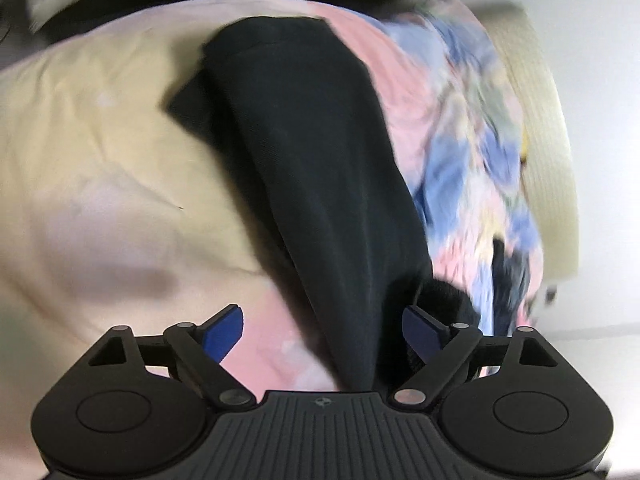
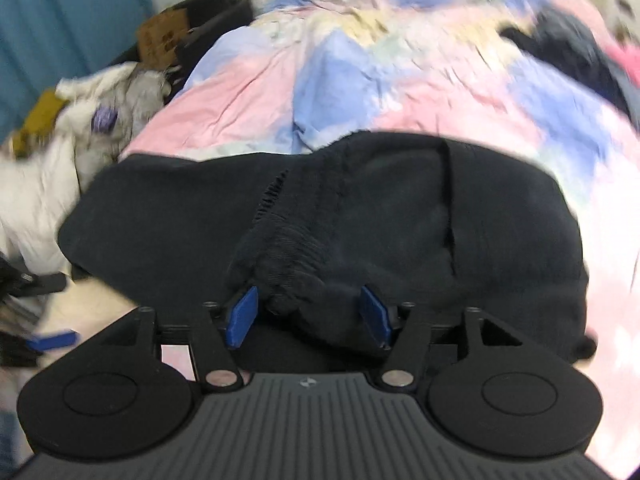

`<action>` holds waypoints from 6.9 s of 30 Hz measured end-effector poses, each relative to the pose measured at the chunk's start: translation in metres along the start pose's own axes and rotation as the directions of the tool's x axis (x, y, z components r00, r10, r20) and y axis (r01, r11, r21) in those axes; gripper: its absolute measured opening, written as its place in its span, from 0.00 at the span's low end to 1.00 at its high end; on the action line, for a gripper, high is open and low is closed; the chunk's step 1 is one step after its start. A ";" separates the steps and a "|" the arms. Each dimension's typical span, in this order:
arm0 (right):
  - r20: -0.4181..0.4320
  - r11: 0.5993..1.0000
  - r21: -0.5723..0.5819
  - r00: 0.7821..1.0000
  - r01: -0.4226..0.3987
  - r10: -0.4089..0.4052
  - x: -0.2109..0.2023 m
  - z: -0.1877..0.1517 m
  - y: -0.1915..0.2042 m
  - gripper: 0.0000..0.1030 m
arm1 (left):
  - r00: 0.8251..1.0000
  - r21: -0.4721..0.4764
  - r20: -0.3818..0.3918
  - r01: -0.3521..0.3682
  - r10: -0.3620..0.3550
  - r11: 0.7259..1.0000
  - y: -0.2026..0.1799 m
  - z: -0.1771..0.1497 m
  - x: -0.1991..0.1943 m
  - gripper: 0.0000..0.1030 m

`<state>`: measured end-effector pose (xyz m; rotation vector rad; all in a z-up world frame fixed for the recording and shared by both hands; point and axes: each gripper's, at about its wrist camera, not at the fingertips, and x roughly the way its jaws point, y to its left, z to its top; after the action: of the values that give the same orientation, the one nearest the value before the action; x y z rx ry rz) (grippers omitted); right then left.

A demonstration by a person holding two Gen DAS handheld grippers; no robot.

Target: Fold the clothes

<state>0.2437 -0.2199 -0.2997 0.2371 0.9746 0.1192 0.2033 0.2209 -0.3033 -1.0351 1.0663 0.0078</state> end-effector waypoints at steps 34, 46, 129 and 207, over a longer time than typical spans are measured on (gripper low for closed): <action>-0.077 0.942 0.210 0.965 0.261 -0.250 -0.078 -0.027 -0.060 0.70 | 0.965 0.208 0.260 -0.049 -0.007 0.977 -0.043 0.092 0.063 0.11; -0.025 0.957 0.253 0.989 0.144 -0.143 -0.097 -0.060 -0.098 0.70 | 0.916 0.687 0.350 -0.108 -0.197 0.718 -0.260 -0.010 0.052 0.10; -0.039 0.943 0.254 0.972 -0.214 0.230 0.053 0.066 -0.264 0.12 | 0.984 0.989 -0.141 0.135 0.110 0.064 -0.305 -0.331 0.250 0.06; -0.084 0.930 0.273 0.957 -0.245 0.277 -0.101 0.002 -0.216 0.32 | 0.971 0.630 -0.021 -0.173 0.239 0.758 -0.259 -0.223 0.067 0.38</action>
<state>0.1871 -0.4503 -0.2719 0.6087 1.0762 0.2533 0.2002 -0.1091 -0.1916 -0.3078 1.1590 -0.2121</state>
